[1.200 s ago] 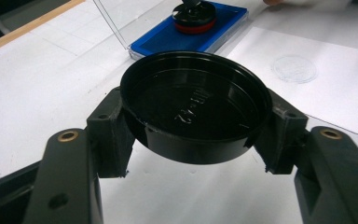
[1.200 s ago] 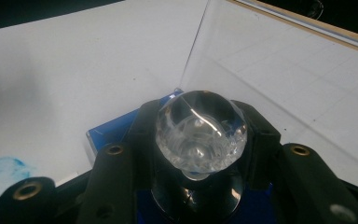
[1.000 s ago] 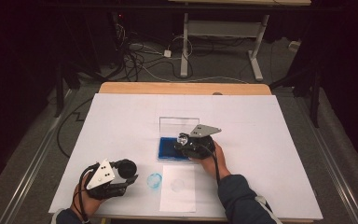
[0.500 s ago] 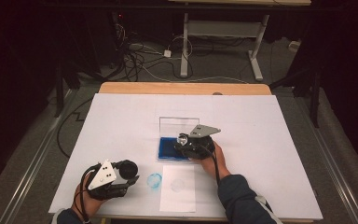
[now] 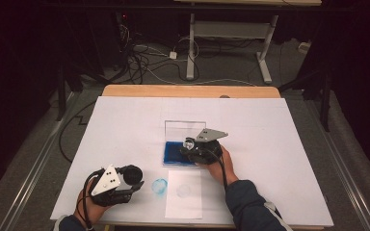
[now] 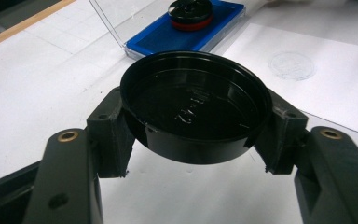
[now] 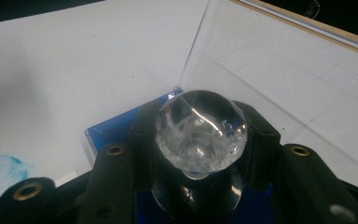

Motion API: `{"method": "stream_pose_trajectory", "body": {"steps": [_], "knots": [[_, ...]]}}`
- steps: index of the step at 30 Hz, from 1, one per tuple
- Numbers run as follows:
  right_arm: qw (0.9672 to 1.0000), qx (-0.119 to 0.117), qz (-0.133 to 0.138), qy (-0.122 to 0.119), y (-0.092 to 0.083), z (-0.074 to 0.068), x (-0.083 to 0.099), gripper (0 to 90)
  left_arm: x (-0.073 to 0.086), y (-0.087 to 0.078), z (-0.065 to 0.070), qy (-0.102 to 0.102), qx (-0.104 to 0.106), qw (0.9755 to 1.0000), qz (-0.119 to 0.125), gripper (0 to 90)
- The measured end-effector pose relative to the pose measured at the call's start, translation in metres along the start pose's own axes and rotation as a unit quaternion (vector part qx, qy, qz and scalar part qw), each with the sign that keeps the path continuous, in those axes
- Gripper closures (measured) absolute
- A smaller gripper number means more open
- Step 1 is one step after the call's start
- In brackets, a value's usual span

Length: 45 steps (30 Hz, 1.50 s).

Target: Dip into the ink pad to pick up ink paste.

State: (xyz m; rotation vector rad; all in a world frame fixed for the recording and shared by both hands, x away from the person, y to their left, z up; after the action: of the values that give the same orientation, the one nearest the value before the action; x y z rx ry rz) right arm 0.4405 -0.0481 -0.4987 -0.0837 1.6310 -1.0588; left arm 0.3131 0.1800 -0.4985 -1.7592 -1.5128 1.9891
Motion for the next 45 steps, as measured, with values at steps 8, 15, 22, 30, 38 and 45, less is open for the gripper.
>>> {"method": "stream_pose_trajectory", "body": {"steps": [8, 15, 22, 30, 38, 45], "knots": [[0.9996, 0.005, 0.025, -0.007, -0.017, -0.003, -0.014, 56.5, -0.001, -0.001, -0.001, -0.001, -0.003, 1.0000, 0.002, 36.1], [0.9994, 0.005, 0.032, -0.008, -0.025, -0.004, -0.016, 56.5, -0.001, -0.002, -0.001, -0.001, -0.003, 1.0000, 0.003, 36.1], [0.9991, -0.009, 0.040, -0.015, -0.033, -0.014, -0.015, 56.5, -0.001, -0.002, -0.002, -0.002, -0.003, 1.0000, 0.003, 36.1], [0.9971, -0.036, 0.054, -0.038, -0.049, -0.041, -0.011, 56.5, -0.001, -0.001, -0.001, -0.002, -0.004, 1.0000, 0.002, 36.1], [0.9946, -0.064, 0.056, -0.060, -0.058, -0.068, -0.003, 56.5, -0.001, -0.001, -0.001, -0.005, -0.005, 1.0000, -0.002, 36.1], [0.9936, -0.083, 0.031, -0.071, -0.051, -0.086, 0.014, 56.5, 0.000, 0.000, -0.001, -0.003, -0.006, 1.0000, -0.003, 36.1]]}}
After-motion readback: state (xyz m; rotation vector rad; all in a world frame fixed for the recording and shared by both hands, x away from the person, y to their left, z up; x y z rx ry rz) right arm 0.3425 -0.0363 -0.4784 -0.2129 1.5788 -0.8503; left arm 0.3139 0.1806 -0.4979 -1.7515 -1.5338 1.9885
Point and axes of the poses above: each handheld gripper's, and its own axes: y roughly forward along the jaws, x roughly out of its underside, z roughly to its right, the point moved 7 cm from there along y, roughly forward along the jaws, and after that the axes turned 12 degrees about -z, right-handed, at the moved point
